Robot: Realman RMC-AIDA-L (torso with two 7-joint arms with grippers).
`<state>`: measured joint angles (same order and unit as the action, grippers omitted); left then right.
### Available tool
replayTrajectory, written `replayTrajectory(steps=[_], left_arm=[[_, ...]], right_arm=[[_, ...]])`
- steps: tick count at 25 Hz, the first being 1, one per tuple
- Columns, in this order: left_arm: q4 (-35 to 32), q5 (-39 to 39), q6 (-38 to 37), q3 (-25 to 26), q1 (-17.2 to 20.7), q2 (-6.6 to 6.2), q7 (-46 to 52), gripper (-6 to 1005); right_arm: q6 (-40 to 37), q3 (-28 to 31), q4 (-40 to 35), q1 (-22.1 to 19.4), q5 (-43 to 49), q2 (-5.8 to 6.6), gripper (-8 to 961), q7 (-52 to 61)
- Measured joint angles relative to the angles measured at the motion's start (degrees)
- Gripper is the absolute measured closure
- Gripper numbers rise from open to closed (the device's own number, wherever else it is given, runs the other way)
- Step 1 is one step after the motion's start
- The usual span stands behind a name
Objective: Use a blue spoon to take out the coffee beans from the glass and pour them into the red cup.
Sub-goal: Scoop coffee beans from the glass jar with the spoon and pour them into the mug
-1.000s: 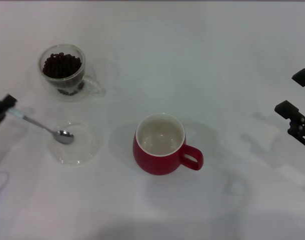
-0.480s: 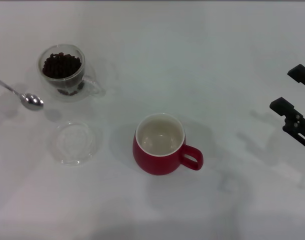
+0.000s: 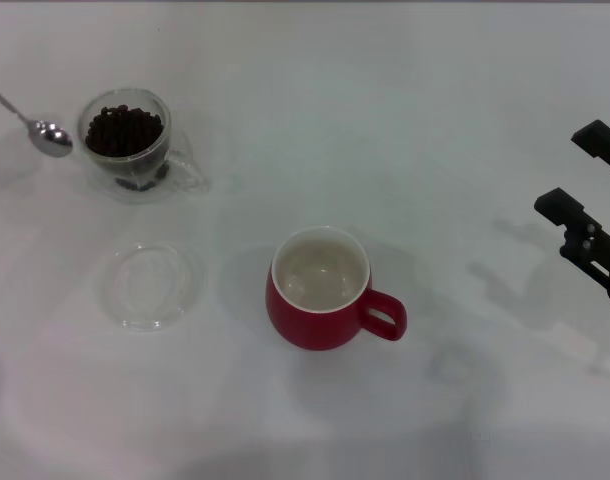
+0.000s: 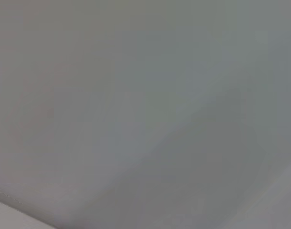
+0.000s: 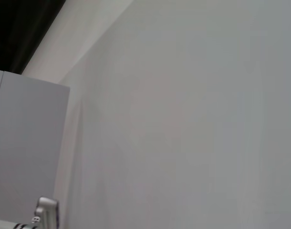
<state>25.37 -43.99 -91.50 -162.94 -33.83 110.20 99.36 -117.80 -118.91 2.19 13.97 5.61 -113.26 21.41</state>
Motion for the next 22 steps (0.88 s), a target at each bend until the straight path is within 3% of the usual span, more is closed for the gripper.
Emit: replayTrajectory(steps=[9,14,22], left_arm=[[-0.4,8.4,9.3,0.0,-8.0,-0.87,3.5,868],[-0.7,13.3,15.0,0.0,-11.9,-0.08,3.6,868],[-3.2,16.9,21.6,0.0,-13.9,1.28,3.0,867]], right_arm=[[-0.2,0.0,-0.1,0.1,-0.2,-0.39,304,0.0],[-0.2,0.0,-0.1,0.1,-0.2,-0.38,304,0.0],[-0.2,1.2,0.0,-0.4,-0.3,-0.26,304,0.3]])
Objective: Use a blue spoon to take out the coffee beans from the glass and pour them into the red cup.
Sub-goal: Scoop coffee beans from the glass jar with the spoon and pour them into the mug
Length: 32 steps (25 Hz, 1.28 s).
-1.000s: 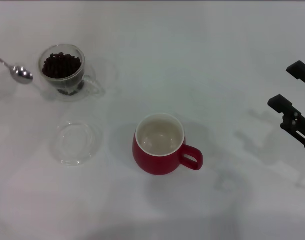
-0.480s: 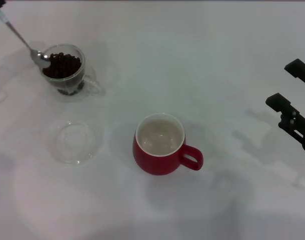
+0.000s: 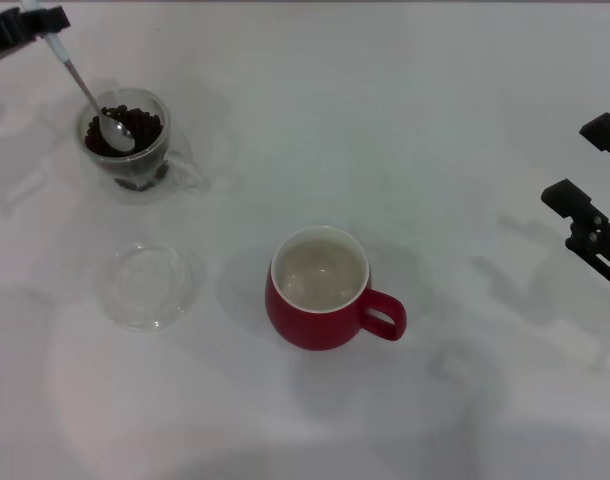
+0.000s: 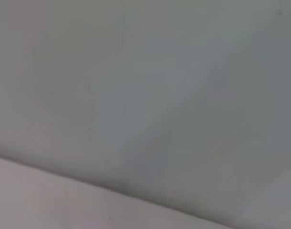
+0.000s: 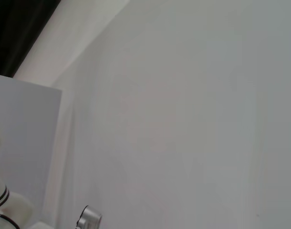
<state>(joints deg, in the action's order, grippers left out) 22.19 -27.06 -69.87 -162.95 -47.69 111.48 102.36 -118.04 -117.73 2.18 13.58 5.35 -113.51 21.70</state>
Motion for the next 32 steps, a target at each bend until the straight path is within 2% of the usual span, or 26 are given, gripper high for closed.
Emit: replayTrajectory(steps=[6,9,17,22,29,32], left_arm=[[-0.5,0.4,1.7,0.0,1.0,1.31,0.2,868],[-1.2,0.0,2.1,0.0,2.1,1.57,0.7,868],[-2.5,-3.0,1.6,0.0,4.7,1.50,3.8,867],[-4.7,-8.8,1.4,0.0,8.3,0.99,6.1,868],[-6.1,-13.2,-0.3,0.0,10.9,1.00,9.7,868],[-7.5,-15.0,-1.2,0.0,11.8,0.59,10.6,868]], right_arm=[[-0.2,0.1,0.4,-0.2,0.0,0.24,304,0.2],[-0.3,0.1,0.5,-0.2,0.0,0.29,304,0.2],[-0.3,0.1,0.6,-0.2,0.0,0.36,304,0.3],[-0.3,0.1,0.7,-0.5,0.0,0.51,304,0.5],[-0.3,0.1,0.6,-0.6,0.0,0.94,304,1.5],[-0.4,0.1,0.6,-0.6,0.0,1.04,304,1.8]])
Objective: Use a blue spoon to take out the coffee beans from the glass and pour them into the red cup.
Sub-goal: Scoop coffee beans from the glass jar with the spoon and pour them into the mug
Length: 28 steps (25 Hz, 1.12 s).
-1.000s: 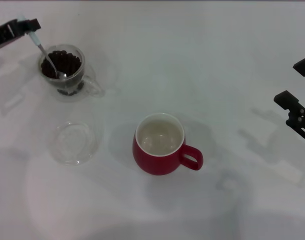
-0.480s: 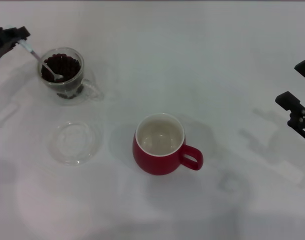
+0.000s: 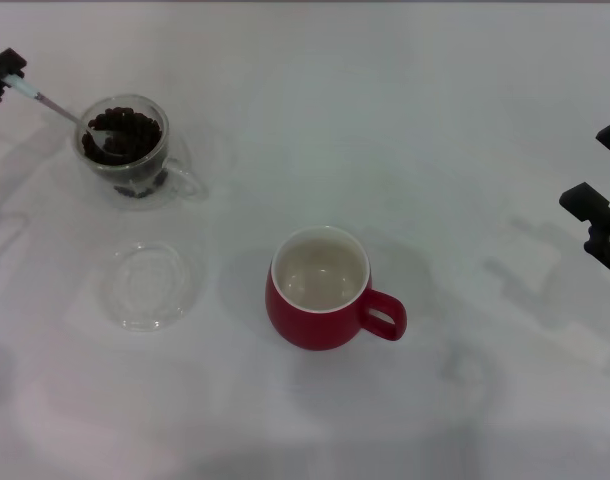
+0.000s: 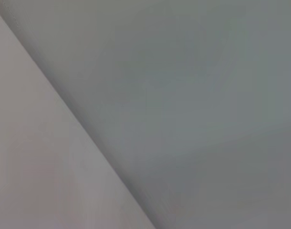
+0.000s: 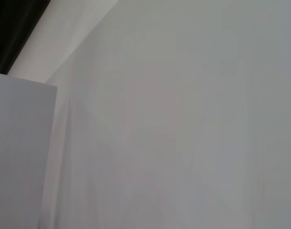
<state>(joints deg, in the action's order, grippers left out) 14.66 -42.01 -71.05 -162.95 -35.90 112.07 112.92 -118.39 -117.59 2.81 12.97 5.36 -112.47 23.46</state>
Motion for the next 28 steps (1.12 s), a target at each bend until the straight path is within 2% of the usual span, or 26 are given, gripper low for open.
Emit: replayTrajectory(steps=[3,15,28], left_arm=[[-0.3,-0.8,-1.1,0.2,0.5,-0.36,1.3,867],[-0.3,-3.4,-5.4,0.1,1.9,-0.46,2.2,868],[-1.8,4.3,-11.3,0.0,-3.1,-0.10,0.9,869]], right_arm=[[0.0,0.0,0.0,-0.1,0.0,0.06,304,0.1],[0.4,0.0,0.1,0.6,0.0,0.15,304,0.5],[3.5,0.0,-0.4,4.4,-0.1,-0.31,304,-0.4]])
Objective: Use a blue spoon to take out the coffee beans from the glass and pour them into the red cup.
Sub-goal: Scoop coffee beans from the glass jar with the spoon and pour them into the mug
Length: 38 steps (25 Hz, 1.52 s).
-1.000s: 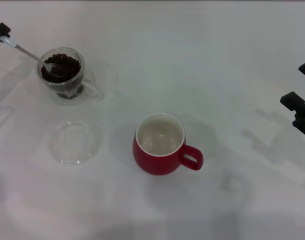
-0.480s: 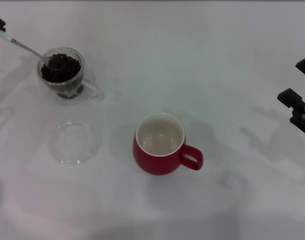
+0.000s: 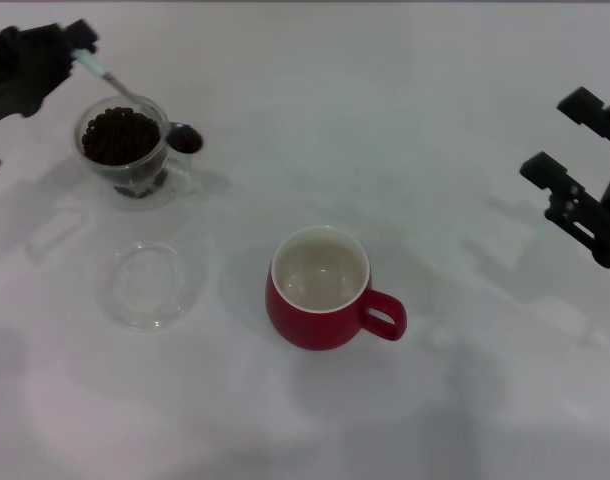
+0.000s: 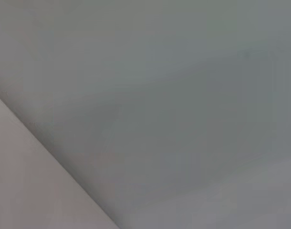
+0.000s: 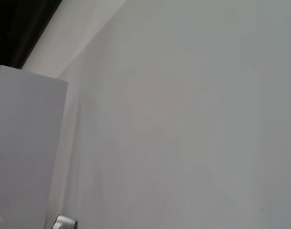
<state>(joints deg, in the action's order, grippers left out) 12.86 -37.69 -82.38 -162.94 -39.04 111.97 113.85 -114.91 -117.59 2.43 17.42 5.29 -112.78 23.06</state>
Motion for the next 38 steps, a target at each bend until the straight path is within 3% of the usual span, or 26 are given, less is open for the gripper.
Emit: replayTrajectory(steps=[5,15,38], left_arm=[[-2.6,3.4,-1.7,0.0,-2.4,0.19,-0.1,867],[-3.1,10.3,-2.6,0.0,-5.8,2.26,-5.4,868],[-2.9,20.6,-8.3,0.0,-14.0,3.15,-30.9,867]], right_arm=[[2.0,0.0,-0.1,0.9,-1.4,-0.54,304,0.0],[3.6,0.1,-0.2,0.0,-3.6,-1.53,304,-0.1],[4.6,0.7,0.3,-1.1,-4.4,-1.83,304,0.7]])
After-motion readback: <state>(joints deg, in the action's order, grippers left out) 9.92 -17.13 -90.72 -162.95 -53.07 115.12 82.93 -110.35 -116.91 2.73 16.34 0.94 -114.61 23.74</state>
